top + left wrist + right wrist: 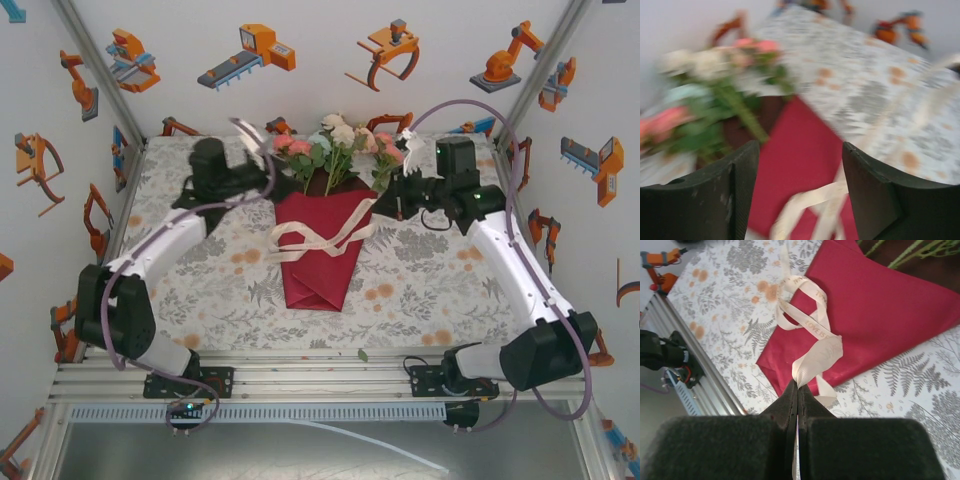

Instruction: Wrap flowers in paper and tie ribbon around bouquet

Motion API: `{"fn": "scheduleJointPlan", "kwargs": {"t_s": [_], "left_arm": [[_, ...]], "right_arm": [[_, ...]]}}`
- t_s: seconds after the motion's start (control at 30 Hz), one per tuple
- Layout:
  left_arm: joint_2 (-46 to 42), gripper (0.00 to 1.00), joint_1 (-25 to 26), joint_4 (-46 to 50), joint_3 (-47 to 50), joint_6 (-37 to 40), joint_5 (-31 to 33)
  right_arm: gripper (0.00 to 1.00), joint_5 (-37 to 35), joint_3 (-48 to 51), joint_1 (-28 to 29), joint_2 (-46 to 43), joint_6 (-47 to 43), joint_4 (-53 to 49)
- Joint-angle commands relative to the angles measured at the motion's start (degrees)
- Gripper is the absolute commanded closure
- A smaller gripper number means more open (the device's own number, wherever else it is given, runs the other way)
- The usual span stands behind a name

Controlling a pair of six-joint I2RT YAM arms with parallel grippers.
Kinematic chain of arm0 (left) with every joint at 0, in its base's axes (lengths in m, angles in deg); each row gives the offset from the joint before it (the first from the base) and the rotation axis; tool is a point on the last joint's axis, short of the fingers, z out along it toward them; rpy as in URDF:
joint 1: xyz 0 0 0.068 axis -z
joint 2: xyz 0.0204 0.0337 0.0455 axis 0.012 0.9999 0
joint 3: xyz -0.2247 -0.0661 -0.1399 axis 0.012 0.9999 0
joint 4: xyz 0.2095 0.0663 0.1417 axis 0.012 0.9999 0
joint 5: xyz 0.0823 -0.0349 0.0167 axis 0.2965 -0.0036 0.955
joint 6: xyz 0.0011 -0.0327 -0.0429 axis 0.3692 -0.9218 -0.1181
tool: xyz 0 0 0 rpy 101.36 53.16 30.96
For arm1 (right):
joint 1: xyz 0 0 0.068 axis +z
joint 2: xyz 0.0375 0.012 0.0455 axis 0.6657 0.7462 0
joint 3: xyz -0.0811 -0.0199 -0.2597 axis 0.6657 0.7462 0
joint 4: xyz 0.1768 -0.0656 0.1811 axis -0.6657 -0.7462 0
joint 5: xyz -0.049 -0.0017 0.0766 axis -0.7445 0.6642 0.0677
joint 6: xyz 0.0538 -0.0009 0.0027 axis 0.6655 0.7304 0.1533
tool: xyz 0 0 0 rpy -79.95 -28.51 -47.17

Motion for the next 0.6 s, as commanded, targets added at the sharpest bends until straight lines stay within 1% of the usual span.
{"fn": "scheduleJointPlan", "kwargs": {"t_s": [0.0, 0.07, 0.13, 0.2, 0.23, 0.33, 0.4, 0.43, 0.5, 0.57], "left_arm": [[3.62, 0.31, 3.90, -8.26, 0.36, -0.20, -6.58], [6.14, 0.24, 6.42, -13.52, 0.85, -2.04, -6.38], [9.10, 0.22, 8.03, -14.24, -0.52, -2.22, -5.33], [12.72, 0.21, 9.09, -13.20, -3.15, -2.29, -5.31], [14.47, 0.21, 9.64, -13.42, -4.16, -2.52, -3.95], [19.14, 0.24, 10.93, -19.28, -5.73, -5.74, -1.55], [21.79, 0.26, 11.61, -22.49, -6.56, -7.66, 1.48], [23.03, 0.28, 12.03, -22.92, -6.95, -7.71, 4.68], [24.83, 0.28, 12.74, -21.49, -7.71, -4.89, 11.14], [26.40, 0.30, 13.00, -18.71, -8.25, 0.28, 25.38]], "right_arm": [[1.00, 5.46, -2.38, 0.24, 0.15, 2.20, 3.64], [1.00, 5.32, -2.48, 0.22, 0.33, 2.97, 4.28], [1.00, 5.86, -2.31, 0.22, 0.44, 3.73, 5.18], [1.00, 7.04, -2.28, 0.27, 0.73, 4.52, 6.07], [1.00, 7.87, -2.45, 0.21, 1.01, 4.85, 6.35], [1.00, 10.07, -2.55, 0.62, 1.42, 5.48, 7.18], [1.00, 11.28, -2.65, 0.80, 1.52, 5.58, 7.47], [1.00, 11.84, -2.65, 0.84, 1.51, 5.87, 7.73], [1.00, 11.35, -2.95, 0.82, 0.92, 6.91, 8.21], [1.00, 10.00, -3.62, 0.81, -0.43, 7.81, 8.14]]}}
